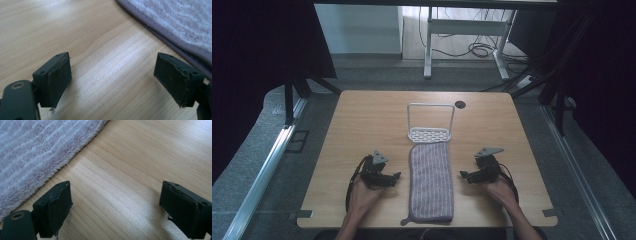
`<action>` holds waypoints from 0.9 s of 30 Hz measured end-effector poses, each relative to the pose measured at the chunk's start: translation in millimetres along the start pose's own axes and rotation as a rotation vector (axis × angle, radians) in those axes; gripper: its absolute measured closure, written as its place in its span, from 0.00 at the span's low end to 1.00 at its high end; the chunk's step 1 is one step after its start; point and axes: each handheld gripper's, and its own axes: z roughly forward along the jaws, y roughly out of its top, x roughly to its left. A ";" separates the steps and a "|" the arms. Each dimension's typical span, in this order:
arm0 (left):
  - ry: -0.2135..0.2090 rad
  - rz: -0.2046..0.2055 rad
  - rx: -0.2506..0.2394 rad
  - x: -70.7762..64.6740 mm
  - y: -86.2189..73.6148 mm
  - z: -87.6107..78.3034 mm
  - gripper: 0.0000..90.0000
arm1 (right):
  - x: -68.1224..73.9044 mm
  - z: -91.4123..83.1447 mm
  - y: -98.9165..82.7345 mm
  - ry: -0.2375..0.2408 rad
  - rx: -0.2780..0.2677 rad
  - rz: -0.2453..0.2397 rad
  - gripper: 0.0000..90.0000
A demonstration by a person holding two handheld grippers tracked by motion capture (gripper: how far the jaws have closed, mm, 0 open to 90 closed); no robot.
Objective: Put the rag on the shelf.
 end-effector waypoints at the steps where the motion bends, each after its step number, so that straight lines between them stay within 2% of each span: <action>1: -0.004 0.000 0.000 0.0 1.7 -0.1 0.16 | -0.4 -0.5 1.2 0.004 -0.002 0.004 0.13; 5: -0.018 0.002 0.007 -0.9 10.7 2.3 0.16 | -3.1 -1.9 8.6 0.032 -0.012 0.043 0.14; 13: -0.046 0.020 0.016 -1.2 27.4 9.2 0.16 | -4.6 -0.1 22.1 0.049 -0.016 0.054 0.16; 15: -0.062 0.018 0.006 -0.5 32.9 10.5 0.19 | -3.3 1.1 25.9 0.050 -0.018 0.046 0.19; 20: -0.088 0.055 0.001 -1.3 49.2 16.1 0.25 | -2.1 6.5 34.4 0.047 -0.009 0.026 0.26; 27: -0.102 0.076 0.001 0.5 67.6 31.2 0.32 | 0.3 13.3 51.5 0.054 -0.040 0.033 0.37</action>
